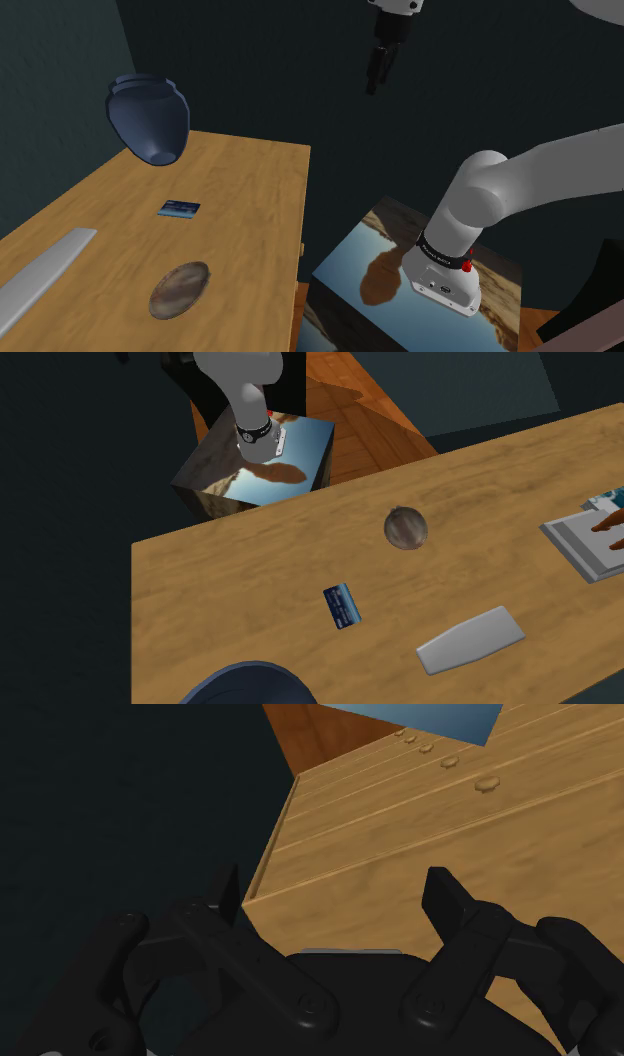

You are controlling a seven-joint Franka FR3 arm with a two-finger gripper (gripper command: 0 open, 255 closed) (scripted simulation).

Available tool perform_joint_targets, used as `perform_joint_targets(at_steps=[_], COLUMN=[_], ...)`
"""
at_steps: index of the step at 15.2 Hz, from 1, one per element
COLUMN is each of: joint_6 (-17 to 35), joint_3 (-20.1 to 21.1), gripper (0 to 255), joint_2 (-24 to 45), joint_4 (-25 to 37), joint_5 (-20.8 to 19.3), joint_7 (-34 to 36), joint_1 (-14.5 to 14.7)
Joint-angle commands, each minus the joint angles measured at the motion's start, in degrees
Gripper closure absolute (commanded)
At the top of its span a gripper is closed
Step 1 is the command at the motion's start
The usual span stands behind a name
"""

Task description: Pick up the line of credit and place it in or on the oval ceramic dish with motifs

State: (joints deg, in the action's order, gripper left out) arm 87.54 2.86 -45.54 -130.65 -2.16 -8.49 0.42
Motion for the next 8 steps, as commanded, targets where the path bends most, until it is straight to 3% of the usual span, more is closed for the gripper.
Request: perform_joint_targets(at_steps=[1, 8], joint_6=[0.0, 15.6], joint_3=[0.0, 3.2], gripper=[0, 0], joint_2=[0.0, 2.7], joint_4=[0.0, -8.1], joint_5=[0.0, 4.3], joint_7=[0.0, 1.6], joint_1=[0.0, 3.3])
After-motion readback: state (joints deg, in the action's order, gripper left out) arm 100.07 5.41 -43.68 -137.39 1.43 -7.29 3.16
